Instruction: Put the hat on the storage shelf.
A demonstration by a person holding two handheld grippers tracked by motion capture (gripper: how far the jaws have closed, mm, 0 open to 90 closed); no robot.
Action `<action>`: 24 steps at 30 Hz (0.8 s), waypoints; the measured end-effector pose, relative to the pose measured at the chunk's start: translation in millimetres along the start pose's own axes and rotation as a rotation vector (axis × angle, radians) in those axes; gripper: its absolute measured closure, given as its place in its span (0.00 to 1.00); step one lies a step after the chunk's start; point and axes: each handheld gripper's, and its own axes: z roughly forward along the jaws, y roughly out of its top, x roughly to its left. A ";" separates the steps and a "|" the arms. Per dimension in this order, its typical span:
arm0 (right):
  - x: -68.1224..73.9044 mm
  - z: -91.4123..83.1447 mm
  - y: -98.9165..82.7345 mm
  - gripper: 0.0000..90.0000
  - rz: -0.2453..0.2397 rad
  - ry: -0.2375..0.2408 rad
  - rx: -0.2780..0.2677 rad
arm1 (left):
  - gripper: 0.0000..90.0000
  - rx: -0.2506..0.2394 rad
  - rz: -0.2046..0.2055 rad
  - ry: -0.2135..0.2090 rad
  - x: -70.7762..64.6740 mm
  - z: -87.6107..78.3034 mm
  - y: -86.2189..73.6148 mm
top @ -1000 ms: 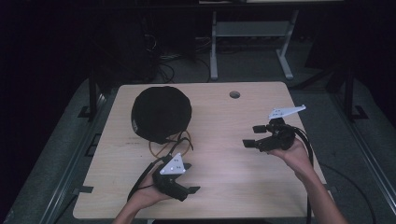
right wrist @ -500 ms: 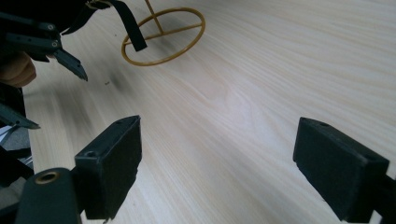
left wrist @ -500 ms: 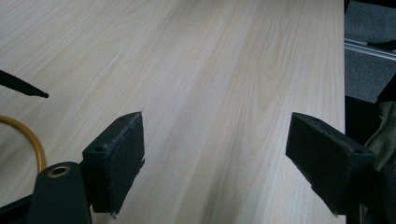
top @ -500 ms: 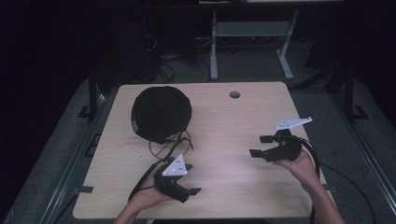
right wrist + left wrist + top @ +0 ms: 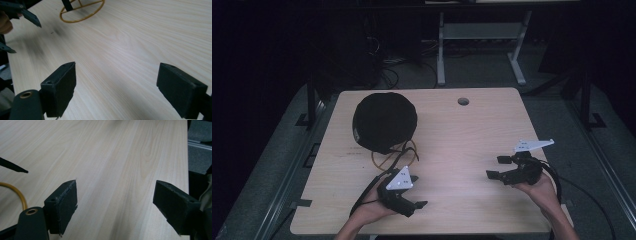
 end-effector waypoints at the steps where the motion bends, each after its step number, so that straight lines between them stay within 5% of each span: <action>1: -0.5 -1.6 -5.4 0.17 0.006 0.000 -0.001 | 0.22 -0.004 -0.001 0.001 0.1 0.1 -0.6; 24: 9.8 -16.6 -54.0 0.17 0.030 -0.006 -0.032 | 0.22 -0.022 -0.010 0.026 -0.1 0.3 -5.2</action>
